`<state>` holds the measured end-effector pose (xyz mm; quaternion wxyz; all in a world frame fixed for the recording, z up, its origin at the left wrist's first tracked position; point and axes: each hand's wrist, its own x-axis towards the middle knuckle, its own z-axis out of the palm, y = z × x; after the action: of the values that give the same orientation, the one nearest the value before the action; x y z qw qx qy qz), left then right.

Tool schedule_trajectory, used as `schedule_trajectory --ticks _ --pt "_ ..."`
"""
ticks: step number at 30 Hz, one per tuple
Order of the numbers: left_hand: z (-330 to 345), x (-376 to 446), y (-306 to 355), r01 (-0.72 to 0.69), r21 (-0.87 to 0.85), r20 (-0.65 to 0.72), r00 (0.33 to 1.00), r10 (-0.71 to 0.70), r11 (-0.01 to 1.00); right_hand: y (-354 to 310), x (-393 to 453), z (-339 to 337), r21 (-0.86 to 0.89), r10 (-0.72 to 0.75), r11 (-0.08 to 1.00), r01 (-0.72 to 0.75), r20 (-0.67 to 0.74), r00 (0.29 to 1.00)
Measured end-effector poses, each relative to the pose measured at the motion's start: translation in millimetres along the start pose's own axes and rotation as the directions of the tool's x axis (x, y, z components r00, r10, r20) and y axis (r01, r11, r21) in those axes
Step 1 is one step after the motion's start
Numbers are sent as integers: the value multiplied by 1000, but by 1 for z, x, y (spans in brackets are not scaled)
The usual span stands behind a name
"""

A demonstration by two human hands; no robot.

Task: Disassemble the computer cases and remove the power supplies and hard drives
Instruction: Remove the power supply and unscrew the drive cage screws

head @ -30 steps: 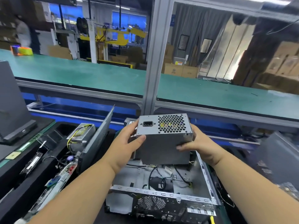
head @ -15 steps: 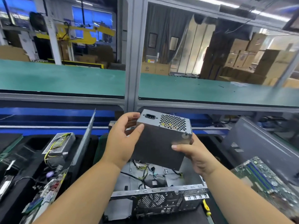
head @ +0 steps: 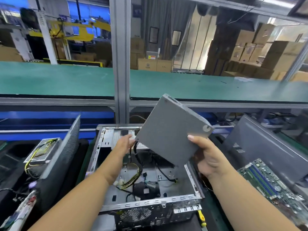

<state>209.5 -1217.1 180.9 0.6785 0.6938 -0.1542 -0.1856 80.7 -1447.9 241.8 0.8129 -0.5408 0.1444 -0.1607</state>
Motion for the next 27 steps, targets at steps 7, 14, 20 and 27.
schedule_trajectory --ticks 7,14,20,27 --pt "27 6 -16 20 283 328 938 -116 959 -37 23 -31 90 -20 996 18 23 1000" --pt "57 25 25 -47 715 382 861 -334 698 -61 37 -62 121 -72 989 79 -66 995" --pt "90 41 66 -95 747 287 939 -190 658 -71 45 -96 168 -78 979 115 -211 974" --pt "156 47 88 -106 478 397 912 -107 872 -52 65 -145 178 -48 977 122 -372 927"
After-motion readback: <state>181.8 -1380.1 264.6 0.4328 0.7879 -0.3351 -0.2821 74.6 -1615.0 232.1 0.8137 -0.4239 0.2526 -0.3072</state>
